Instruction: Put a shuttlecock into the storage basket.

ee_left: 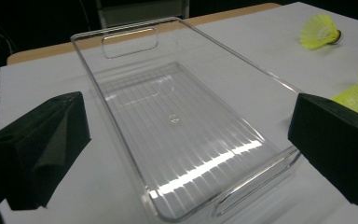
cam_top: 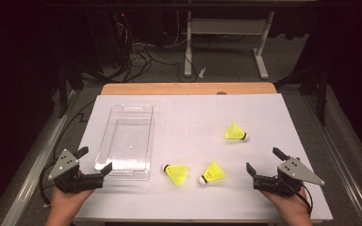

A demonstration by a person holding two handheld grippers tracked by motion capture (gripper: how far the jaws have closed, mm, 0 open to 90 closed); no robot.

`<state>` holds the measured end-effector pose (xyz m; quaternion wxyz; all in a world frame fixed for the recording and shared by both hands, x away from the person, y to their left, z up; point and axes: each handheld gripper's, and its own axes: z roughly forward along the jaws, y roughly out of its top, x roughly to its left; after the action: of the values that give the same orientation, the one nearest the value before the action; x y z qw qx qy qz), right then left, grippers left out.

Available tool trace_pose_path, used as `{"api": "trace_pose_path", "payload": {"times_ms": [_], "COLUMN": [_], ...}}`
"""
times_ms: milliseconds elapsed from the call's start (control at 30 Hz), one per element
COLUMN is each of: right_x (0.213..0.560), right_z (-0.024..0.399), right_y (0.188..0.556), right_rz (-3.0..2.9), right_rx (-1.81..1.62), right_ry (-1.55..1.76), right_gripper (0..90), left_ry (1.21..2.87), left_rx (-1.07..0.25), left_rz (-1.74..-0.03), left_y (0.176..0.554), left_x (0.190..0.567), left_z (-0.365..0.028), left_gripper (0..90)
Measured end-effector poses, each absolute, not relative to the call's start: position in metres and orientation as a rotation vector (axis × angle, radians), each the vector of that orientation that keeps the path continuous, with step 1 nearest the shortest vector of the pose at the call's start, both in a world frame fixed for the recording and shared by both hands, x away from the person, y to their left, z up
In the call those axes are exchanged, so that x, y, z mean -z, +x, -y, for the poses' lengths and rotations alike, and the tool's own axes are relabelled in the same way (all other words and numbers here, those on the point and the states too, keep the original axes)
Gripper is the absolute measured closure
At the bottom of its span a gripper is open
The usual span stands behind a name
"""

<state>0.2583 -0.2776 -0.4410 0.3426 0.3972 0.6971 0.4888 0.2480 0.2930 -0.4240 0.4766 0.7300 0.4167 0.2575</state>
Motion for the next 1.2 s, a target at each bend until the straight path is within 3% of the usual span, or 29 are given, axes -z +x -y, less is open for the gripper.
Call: {"api": "trace_pose_path", "payload": {"times_ms": [133, 633, 1200], "right_x": [0.441, 0.442, 0.442], "right_z": [0.276, 0.274, 0.276], "right_y": [0.258, 0.258, 0.258], "right_rz": [-1.817, -1.830, -1.825], "right_rx": [-1.267, -1.250, -1.252], "right_ry": [1.035, 1.030, 1.036], "right_gripper": [0.2, 0.2, 0.2], "left_ry": [1.753, 1.886, 1.990], "left_rx": [-0.594, -0.499, -0.467], "left_rz": [-1.029, -1.091, -1.145], "left_y": [0.239, 0.240, 0.244], "left_x": [0.434, 0.454, 0.461], "left_z": [-0.302, -0.303, -0.299], "left_gripper": [0.1, 0.1, 0.1]}}
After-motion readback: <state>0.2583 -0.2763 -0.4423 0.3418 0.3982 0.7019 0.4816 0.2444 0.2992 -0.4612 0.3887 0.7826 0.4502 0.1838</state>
